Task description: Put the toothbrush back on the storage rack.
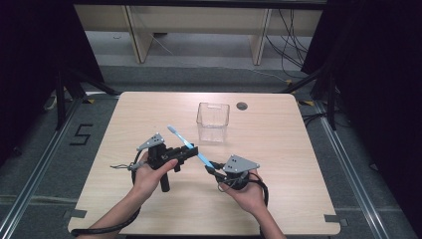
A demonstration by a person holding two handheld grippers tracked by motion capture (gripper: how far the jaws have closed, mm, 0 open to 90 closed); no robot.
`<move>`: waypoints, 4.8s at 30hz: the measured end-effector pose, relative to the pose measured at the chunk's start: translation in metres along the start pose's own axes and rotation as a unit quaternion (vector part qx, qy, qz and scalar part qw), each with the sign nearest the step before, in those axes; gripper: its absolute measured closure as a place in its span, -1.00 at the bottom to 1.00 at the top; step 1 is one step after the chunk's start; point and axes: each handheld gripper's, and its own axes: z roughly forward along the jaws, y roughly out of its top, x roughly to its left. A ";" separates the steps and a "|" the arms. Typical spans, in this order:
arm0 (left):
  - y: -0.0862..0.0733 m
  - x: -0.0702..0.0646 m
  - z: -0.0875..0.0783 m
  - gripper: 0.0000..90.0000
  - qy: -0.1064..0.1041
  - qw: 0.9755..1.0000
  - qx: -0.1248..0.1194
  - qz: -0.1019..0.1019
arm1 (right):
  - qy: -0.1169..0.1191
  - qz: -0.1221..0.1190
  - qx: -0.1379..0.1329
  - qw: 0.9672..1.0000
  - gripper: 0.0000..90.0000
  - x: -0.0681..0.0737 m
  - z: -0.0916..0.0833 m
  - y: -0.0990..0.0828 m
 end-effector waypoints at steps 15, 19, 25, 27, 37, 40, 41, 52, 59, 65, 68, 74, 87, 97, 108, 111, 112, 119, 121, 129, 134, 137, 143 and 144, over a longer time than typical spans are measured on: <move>0.007 -0.017 0.003 0.83 -0.026 0.998 -0.011 0.049 | 0.007 0.011 0.025 1.000 0.73 0.008 0.015 0.002; 0.008 -0.019 0.002 0.84 -0.019 0.998 -0.014 0.065 | 0.005 0.011 0.024 1.000 0.60 0.007 0.017 0.003; 0.015 -0.017 -0.006 0.84 0.025 0.994 -0.015 0.109 | -0.007 0.032 0.032 0.999 0.31 0.004 0.011 0.003; 0.017 -0.017 -0.008 0.84 0.045 0.991 -0.015 0.126 | -0.015 0.028 0.031 0.999 0.28 0.001 0.007 0.001; 0.021 -0.014 -0.011 0.84 0.090 0.981 -0.013 0.173 | -0.054 0.033 0.041 0.997 0.26 -0.005 -0.012 -0.016; 0.022 -0.011 -0.011 0.84 0.096 0.980 -0.012 0.175 | -0.057 0.048 0.042 0.996 0.26 -0.005 -0.017 -0.022; 0.022 -0.011 -0.011 0.84 0.096 0.980 -0.012 0.175 | -0.063 0.048 0.044 0.996 0.26 -0.005 -0.019 -0.023; 0.032 0.001 -0.006 0.84 0.108 0.975 -0.028 0.192 | -0.099 0.049 0.024 0.994 0.25 -0.008 -0.031 -0.036; 0.038 0.010 -0.001 0.84 0.106 0.974 -0.046 0.197 | -0.114 0.051 0.017 0.992 0.25 -0.008 -0.033 -0.039; 0.040 0.017 0.004 0.84 0.109 0.971 -0.057 0.204 | -0.111 0.067 0.016 0.991 0.25 -0.008 -0.034 -0.040; 0.041 0.018 0.007 0.84 0.105 0.971 -0.062 0.207 | -0.114 0.072 0.011 0.991 0.25 -0.007 -0.033 -0.040; 0.041 0.021 0.012 0.84 0.101 0.969 -0.074 0.213 | -0.130 0.057 0.005 0.990 0.25 -0.009 -0.034 -0.041; 0.043 0.024 0.026 0.84 0.098 0.967 -0.082 0.219 | -0.132 0.067 0.003 0.989 0.25 -0.009 -0.036 -0.041; 0.054 0.023 0.037 0.84 0.096 0.966 -0.099 0.219 | -0.127 0.074 0.004 0.989 0.25 -0.009 -0.037 -0.043; 0.060 0.023 0.043 0.83 0.099 0.963 -0.111 0.224 | -0.125 0.072 0.006 0.989 0.25 -0.010 -0.037 -0.043; 0.064 0.023 0.046 0.84 0.102 0.961 -0.111 0.230 | -0.130 0.065 0.003 0.989 0.25 -0.010 -0.038 -0.043; 0.065 0.024 0.046 0.83 0.103 0.961 -0.111 0.231 | -0.130 0.065 0.003 0.989 0.25 -0.010 -0.038 -0.043; 0.066 0.027 0.050 0.83 0.112 0.961 -0.110 0.229 | -0.124 0.077 0.007 0.989 0.25 -0.009 -0.038 -0.044; 0.066 0.029 0.051 0.83 0.114 0.961 -0.108 0.230 | -0.125 0.077 0.007 0.989 0.25 -0.009 -0.038 -0.044; 0.068 0.032 0.053 0.83 0.117 0.960 -0.110 0.231 | -0.133 0.066 0.003 0.989 0.25 -0.010 -0.038 -0.044; 0.069 0.034 0.056 0.83 0.121 0.959 -0.109 0.232 | -0.135 0.061 0.002 0.989 0.25 -0.010 -0.038 -0.044; 0.068 0.035 0.058 0.83 0.122 0.959 -0.108 0.231 | -0.134 0.067 0.002 0.989 0.25 -0.009 -0.037 -0.044; 0.068 0.038 0.061 0.83 0.127 0.959 -0.103 0.230 | -0.124 0.074 0.000 0.989 0.25 -0.009 -0.036 -0.045; 0.068 0.038 0.061 0.83 0.127 0.959 -0.103 0.230 | -0.124 0.074 0.000 0.989 0.25 -0.009 -0.036 -0.045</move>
